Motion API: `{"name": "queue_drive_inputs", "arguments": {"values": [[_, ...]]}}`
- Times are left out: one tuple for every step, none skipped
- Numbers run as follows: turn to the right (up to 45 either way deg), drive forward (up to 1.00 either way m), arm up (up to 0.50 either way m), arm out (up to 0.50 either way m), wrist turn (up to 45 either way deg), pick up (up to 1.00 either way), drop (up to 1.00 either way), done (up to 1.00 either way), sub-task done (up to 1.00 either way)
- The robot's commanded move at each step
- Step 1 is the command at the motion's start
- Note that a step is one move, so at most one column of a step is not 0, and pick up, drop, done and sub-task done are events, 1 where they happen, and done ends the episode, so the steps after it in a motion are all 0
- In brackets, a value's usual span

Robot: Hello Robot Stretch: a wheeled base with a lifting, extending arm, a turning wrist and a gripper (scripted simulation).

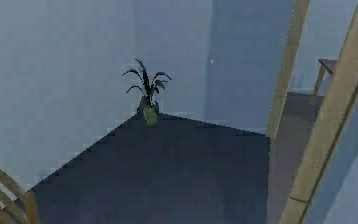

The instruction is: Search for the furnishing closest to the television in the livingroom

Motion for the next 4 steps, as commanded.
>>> {"name": "queue_drive_inputs", "arguments": {"values": [[0.0, 0.1, 0.0, 0.0, 0.0, 0.0, 0.0, 0.0, 0.0], [0.0, 0.6, 0.0, 0.0, 0.0, 0.0, 0.0, 0.0, 0.0], [45.0, 0.0, 0.0, 0.0, 0.0, 0.0, 0.0, 0.0, 0.0], [45.0, 0.0, 0.0, 0.0, 0.0, 0.0, 0.0, 0.0, 0.0]]}}
